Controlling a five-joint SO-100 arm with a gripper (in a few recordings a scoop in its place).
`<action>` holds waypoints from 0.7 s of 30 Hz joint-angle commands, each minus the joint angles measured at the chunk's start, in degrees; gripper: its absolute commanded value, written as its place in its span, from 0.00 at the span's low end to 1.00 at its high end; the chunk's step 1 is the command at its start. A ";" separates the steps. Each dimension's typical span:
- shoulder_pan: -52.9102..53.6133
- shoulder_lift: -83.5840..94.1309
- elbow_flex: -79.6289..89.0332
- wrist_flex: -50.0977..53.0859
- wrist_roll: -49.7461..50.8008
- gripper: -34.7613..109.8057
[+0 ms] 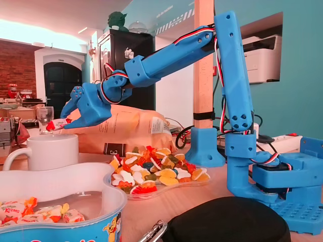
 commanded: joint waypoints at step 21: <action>0.00 3.08 -1.76 0.18 0.88 0.34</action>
